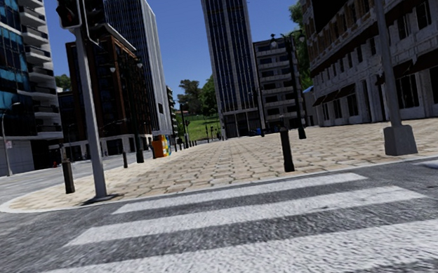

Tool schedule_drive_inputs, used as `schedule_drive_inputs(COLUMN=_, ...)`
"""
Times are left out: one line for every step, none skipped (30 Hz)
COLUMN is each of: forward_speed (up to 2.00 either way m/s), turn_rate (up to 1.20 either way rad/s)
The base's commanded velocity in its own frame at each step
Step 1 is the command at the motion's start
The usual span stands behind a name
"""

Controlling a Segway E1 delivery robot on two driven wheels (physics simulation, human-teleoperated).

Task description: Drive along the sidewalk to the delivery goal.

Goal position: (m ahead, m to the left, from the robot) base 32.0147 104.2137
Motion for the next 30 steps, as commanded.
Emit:
schedule_drive_inputs(forward_speed=2.0, turn_rate=0.0)
schedule_drive_inputs(forward_speed=2.0, turn_rate=0.0)
schedule_drive_inputs(forward_speed=2.0, turn_rate=0.0)
schedule_drive_inputs(forward_speed=2.0, turn_rate=0.0)
schedule_drive_inputs(forward_speed=2.0, turn_rate=0.0)
schedule_drive_inputs(forward_speed=2.0, turn_rate=0.0)
schedule_drive_inputs(forward_speed=2.0, turn_rate=0.0)
schedule_drive_inputs(forward_speed=2.0, turn_rate=0.0)
schedule_drive_inputs(forward_speed=2.0, turn_rate=0.0)
schedule_drive_inputs(forward_speed=2.0, turn_rate=0.0)
schedule_drive_inputs(forward_speed=2.0, turn_rate=0.0)
schedule_drive_inputs(forward_speed=2.0, turn_rate=0.0)
schedule_drive_inputs(forward_speed=2.0, turn_rate=0.0)
schedule_drive_inputs(forward_speed=2.0, turn_rate=0.0)
schedule_drive_inputs(forward_speed=2.0, turn_rate=0.0)
schedule_drive_inputs(forward_speed=2.0, turn_rate=0.0)
schedule_drive_inputs(forward_speed=2.0, turn_rate=0.0)
schedule_drive_inputs(forward_speed=2.0, turn_rate=0.0)
schedule_drive_inputs(forward_speed=2.0, turn_rate=0.0)
schedule_drive_inputs(forward_speed=2.0, turn_rate=0.0)
schedule_drive_inputs(forward_speed=2.0, turn_rate=0.0)
schedule_drive_inputs(forward_speed=2.0, turn_rate=0.0)
schedule_drive_inputs(forward_speed=2.0, turn_rate=0.0)
schedule_drive_inputs(forward_speed=2.0, turn_rate=0.0)
schedule_drive_inputs(forward_speed=2.0, turn_rate=0.0)
schedule_drive_inputs(forward_speed=2.0, turn_rate=0.0)
schedule_drive_inputs(forward_speed=2.0, turn_rate=0.0)
schedule_drive_inputs(forward_speed=2.0, turn_rate=0.0)
schedule_drive_inputs(forward_speed=2.0, turn_rate=0.0)
schedule_drive_inputs(forward_speed=2.0, turn_rate=0.0)
